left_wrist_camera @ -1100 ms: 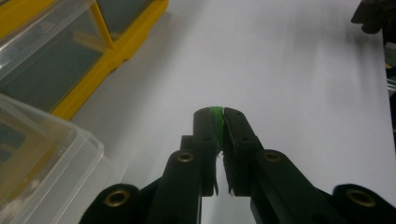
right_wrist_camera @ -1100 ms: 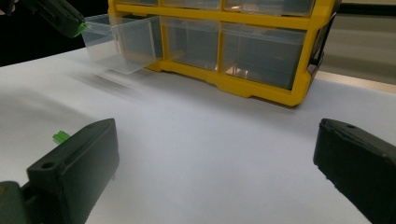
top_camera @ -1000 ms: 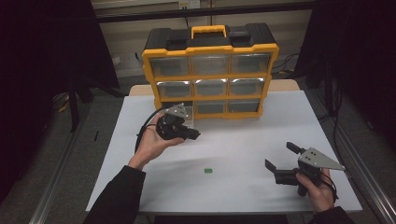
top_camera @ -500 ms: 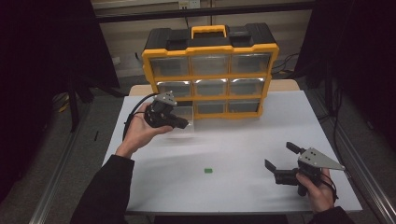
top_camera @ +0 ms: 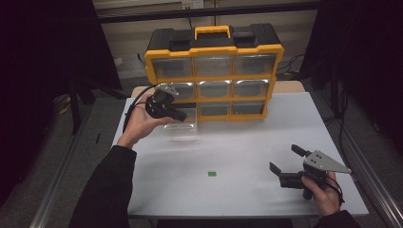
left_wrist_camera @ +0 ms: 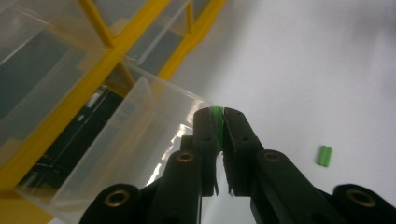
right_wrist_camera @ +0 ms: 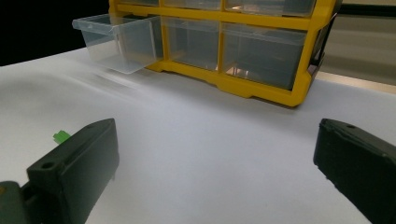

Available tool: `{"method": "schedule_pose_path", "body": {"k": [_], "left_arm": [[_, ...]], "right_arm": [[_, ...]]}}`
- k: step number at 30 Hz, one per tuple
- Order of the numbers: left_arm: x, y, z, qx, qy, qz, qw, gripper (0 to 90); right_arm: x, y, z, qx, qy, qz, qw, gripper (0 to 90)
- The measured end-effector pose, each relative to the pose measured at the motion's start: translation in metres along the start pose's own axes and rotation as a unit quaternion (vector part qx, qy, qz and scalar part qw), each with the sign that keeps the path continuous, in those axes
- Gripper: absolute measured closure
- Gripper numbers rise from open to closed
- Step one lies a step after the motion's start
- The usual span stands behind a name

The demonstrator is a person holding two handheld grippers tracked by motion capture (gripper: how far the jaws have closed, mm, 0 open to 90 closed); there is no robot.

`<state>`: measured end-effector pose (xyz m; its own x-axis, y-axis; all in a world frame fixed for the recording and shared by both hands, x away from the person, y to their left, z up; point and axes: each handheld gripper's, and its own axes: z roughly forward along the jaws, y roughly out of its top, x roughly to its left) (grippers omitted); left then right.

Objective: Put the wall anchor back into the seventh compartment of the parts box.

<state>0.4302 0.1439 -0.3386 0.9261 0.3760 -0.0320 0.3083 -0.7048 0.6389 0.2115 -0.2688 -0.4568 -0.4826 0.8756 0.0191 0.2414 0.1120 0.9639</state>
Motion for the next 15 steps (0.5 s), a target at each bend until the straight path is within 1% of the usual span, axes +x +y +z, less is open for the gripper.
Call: {"method": "schedule_pose_path", "body": {"k": [1,2,5,6,7,8,11,12,13,14,15], "left_arm": [[0.003,-0.001,0.001,0.008,0.003,0.004,1.0000,84.5],[0.005,-0.002,0.003,0.007,0.004,-0.004,1.0000,84.5],[0.009,-0.002,0.005,0.012,0.006,-0.014,0.9998,84.5],[0.010,-0.002,0.007,0.017,0.010,-0.012,0.9997,84.5],[0.011,-0.002,0.007,0.022,0.010,-0.008,0.9997,84.5],[0.012,-0.001,0.009,0.021,0.011,-0.012,0.9996,84.5],[0.014,-0.001,0.013,0.031,0.011,-0.016,0.9993,84.5],[0.015,-0.001,0.016,0.031,0.011,-0.019,0.9993,84.5],[0.017,-0.001,0.017,0.041,0.013,-0.010,0.9990,84.5],[0.018,-0.001,0.019,0.044,0.012,-0.007,0.9989,84.5],[0.018,-0.001,0.021,0.042,0.012,-0.018,0.9989,84.5]], "right_arm": [[0.000,0.000,0.000,-0.001,0.001,0.001,1.0000,0.1],[0.000,0.000,0.000,-0.001,0.001,0.000,1.0000,0.1],[0.000,0.000,0.000,0.000,0.001,0.001,1.0000,0.1],[0.000,0.000,0.000,0.000,0.001,0.001,1.0000,0.1],[0.000,0.000,0.000,-0.001,0.001,0.000,1.0000,0.1],[0.000,0.000,0.000,0.000,0.001,0.001,1.0000,0.1],[0.000,0.000,0.000,0.001,0.000,0.002,1.0000,0.1],[0.000,0.000,0.000,-0.001,0.001,0.000,1.0000,0.1],[0.000,0.000,0.000,0.000,0.002,0.002,1.0000,0.1],[0.000,0.000,0.000,0.001,0.002,0.001,1.0000,0.1],[0.001,0.000,0.000,0.002,0.001,0.001,1.0000,0.1]]}}
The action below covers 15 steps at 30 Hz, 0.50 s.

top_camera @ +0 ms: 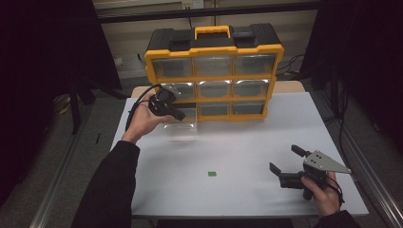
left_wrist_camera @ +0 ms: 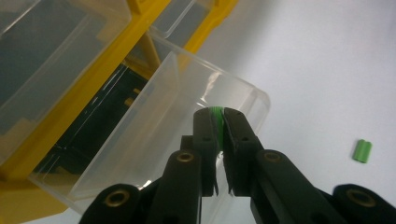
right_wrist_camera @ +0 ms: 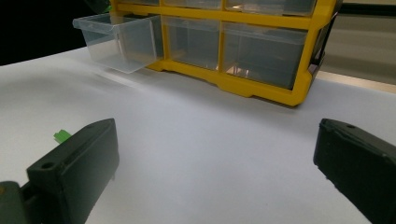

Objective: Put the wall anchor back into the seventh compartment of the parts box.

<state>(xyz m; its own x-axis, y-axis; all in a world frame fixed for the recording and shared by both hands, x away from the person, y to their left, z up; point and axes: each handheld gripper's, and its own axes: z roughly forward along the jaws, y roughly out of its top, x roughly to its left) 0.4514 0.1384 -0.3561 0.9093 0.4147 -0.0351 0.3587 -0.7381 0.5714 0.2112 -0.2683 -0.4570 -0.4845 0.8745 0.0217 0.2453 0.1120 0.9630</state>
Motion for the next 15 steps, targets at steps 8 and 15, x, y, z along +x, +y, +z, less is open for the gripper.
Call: {"method": "schedule_pose_path", "body": {"k": [8,15], "left_arm": [[0.012,0.000,0.011,0.040,0.004,0.007,0.9992,84.5],[0.013,0.000,0.015,0.051,0.004,-0.002,0.9987,84.5]], "right_arm": [[0.000,0.000,0.000,0.000,0.001,0.000,1.0000,0.1],[0.000,0.000,0.000,0.001,0.002,0.000,1.0000,0.2]]}}
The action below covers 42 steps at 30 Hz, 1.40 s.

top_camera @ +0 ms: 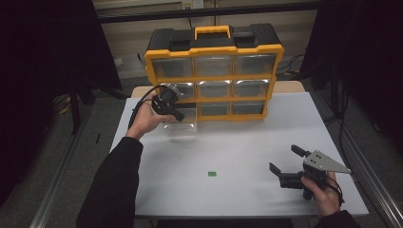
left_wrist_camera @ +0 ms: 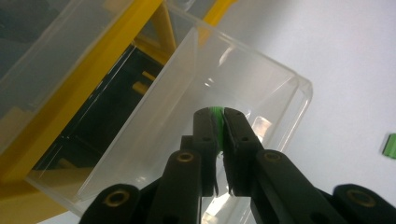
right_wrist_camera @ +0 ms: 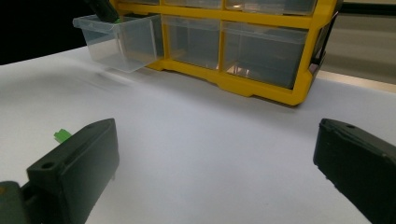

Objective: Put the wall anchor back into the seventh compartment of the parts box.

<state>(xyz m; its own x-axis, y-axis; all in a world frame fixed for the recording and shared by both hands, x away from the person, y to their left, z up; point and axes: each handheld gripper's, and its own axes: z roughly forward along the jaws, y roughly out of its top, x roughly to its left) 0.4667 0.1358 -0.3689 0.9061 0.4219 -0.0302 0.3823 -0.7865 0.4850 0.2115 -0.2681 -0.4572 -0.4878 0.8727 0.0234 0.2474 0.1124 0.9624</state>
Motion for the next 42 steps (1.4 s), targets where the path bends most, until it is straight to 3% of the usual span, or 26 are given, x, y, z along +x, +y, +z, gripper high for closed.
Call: {"method": "schedule_pose_path", "body": {"k": [1,2,5,7,9,11,13,16,18,20,21,22,25,27,28,29,33,34,35,37,38,41,42], "left_arm": [[0.001,0.001,0.001,0.004,0.000,0.008,1.0000,84.5],[-0.001,0.001,0.004,-0.002,0.003,-0.003,1.0000,84.5],[0.001,0.002,0.007,0.011,0.000,0.006,0.9999,84.5],[0.001,0.001,0.011,0.007,-0.001,-0.006,1.0000,84.5],[0.003,0.002,0.012,0.023,0.000,0.010,0.9997,84.5],[0.002,0.001,0.015,0.012,-0.001,-0.008,0.9999,84.4],[0.003,0.002,0.015,0.028,-0.007,0.001,0.9996,84.4],[0.002,0.002,0.019,0.027,-0.005,-0.006,0.9996,84.4],[0.003,0.002,0.019,0.039,-0.006,0.007,0.9992,84.4],[0.002,0.002,0.021,0.031,-0.005,-0.012,0.9994,84.3],[0.003,0.002,0.022,0.035,-0.005,-0.003,0.9994,84.3],[0.003,0.002,0.023,0.033,-0.009,-0.008,0.9994,84.3],[0.006,0.004,0.026,0.060,-0.003,0.019,0.9980,84.3],[0.006,0.005,0.028,0.051,-0.017,0.013,0.9985,84.3],[0.005,0.005,0.029,0.048,-0.014,0.008,0.9987,84.3],[0.006,0.006,0.029,0.056,-0.010,0.022,0.9981,84.2],[0.007,0.005,0.030,0.059,-0.009,0.015,0.9981,84.0],[0.007,0.004,0.031,0.051,-0.009,0.005,0.9987,84.0],[0.010,0.004,0.028,0.063,-0.010,0.016,0.9978,83.9],[0.010,0.003,0.027,0.052,-0.013,0.006,0.9985,83.7],[0.013,0.003,0.025,0.059,-0.012,0.017,0.9980,82.8],[0.010,0.003,0.026,0.045,-0.014,-0.005,0.9989,80.4],[0.012,0.003,0.025,0.047,-0.013,0.000,0.9988,80.2]], "right_arm": [[0.000,0.000,0.000,0.000,0.000,0.000,1.0000,0.1],[0.000,0.000,0.000,0.000,0.000,-0.001,1.0000,0.1],[0.000,0.000,0.000,0.000,-0.001,0.000,1.0000,0.2],[0.000,0.000,-0.001,0.000,-0.001,0.000,1.0000,0.1],[0.000,0.000,-0.001,0.001,-0.001,0.000,1.0000,0.2],[0.000,0.000,-0.001,0.002,-0.002,0.001,1.0000,0.2],[0.000,0.000,-0.001,0.000,-0.002,0.000,1.0000,0.1],[0.000,0.000,-0.001,0.001,-0.002,0.001,1.0000,0.1],[0.000,0.000,-0.001,0.002,-0.002,0.001,1.0000,0.1],[0.000,0.000,-0.001,0.002,-0.001,0.002,1.0000,0.1],[0.000,0.000,-0.001,0.002,-0.001,0.002,1.0000,0.1],[0.000,0.000,-0.001,0.002,-0.002,0.002,1.0000,0.2],[0.000,0.000,0.000,0.002,-0.002,0.003,1.0000,0.2],[0.000,0.000,0.000,0.002,-0.002,0.003,1.0000,0.1],[0.000,0.000,0.000,0.002,-0.002,0.002,1.0000,0.1],[0.000,0.000,0.000,0.001,-0.002,0.002,1.0000,0.1],[-0.001,0.000,-0.001,0.002,-0.001,0.002,1.0000,0.2],[-0.001,0.000,-0.001,0.001,-0.002,0.003,1.0000,0.2],[-0.001,0.000,-0.001,0.002,-0.001,0.002,1.0000,0.1],[0.000,0.000,-0.001,0.002,0.000,0.003,1.0000,0.2],[0.000,0.000,0.000,0.002,-0.001,0.002,1.0000,0.2],[-0.001,0.000,-0.001,0.002,0.000,0.003,1.0000,0.2],[-0.001,0.000,-0.001,0.002,0.000,0.003,1.0000,0.2]]}}
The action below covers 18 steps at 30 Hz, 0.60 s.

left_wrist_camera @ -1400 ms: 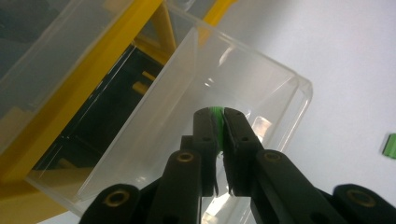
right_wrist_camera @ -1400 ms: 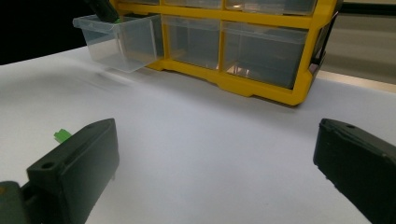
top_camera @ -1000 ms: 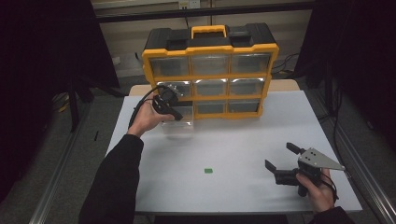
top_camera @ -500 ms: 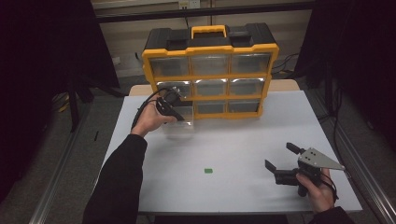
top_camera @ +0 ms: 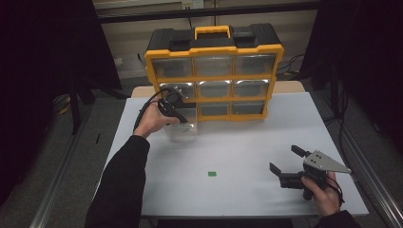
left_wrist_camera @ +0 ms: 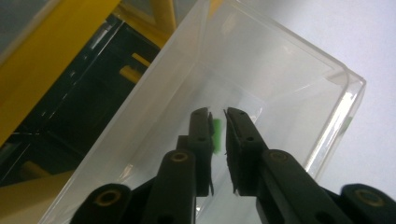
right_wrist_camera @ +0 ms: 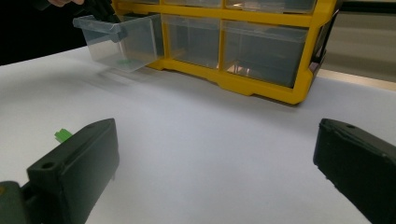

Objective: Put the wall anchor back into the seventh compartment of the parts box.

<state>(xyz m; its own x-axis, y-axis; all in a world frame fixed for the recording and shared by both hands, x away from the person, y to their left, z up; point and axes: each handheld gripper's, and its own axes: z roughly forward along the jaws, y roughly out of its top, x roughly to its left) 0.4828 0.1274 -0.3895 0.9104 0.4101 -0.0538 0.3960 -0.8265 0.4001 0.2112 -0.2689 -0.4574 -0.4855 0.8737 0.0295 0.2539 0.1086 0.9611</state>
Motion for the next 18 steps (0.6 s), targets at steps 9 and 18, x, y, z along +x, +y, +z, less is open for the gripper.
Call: {"method": "schedule_pose_path", "body": {"k": [9,18], "left_arm": [[-0.007,-0.001,-0.010,-0.033,-0.001,-0.017,0.9993,80.2],[-0.013,-0.006,-0.031,-0.074,0.010,-0.019,0.9971,75.6]], "right_arm": [[0.000,0.000,0.000,-0.001,-0.001,-0.001,1.0000,0.2],[0.000,0.000,0.000,0.001,-0.001,-0.001,1.0000,0.1]]}}
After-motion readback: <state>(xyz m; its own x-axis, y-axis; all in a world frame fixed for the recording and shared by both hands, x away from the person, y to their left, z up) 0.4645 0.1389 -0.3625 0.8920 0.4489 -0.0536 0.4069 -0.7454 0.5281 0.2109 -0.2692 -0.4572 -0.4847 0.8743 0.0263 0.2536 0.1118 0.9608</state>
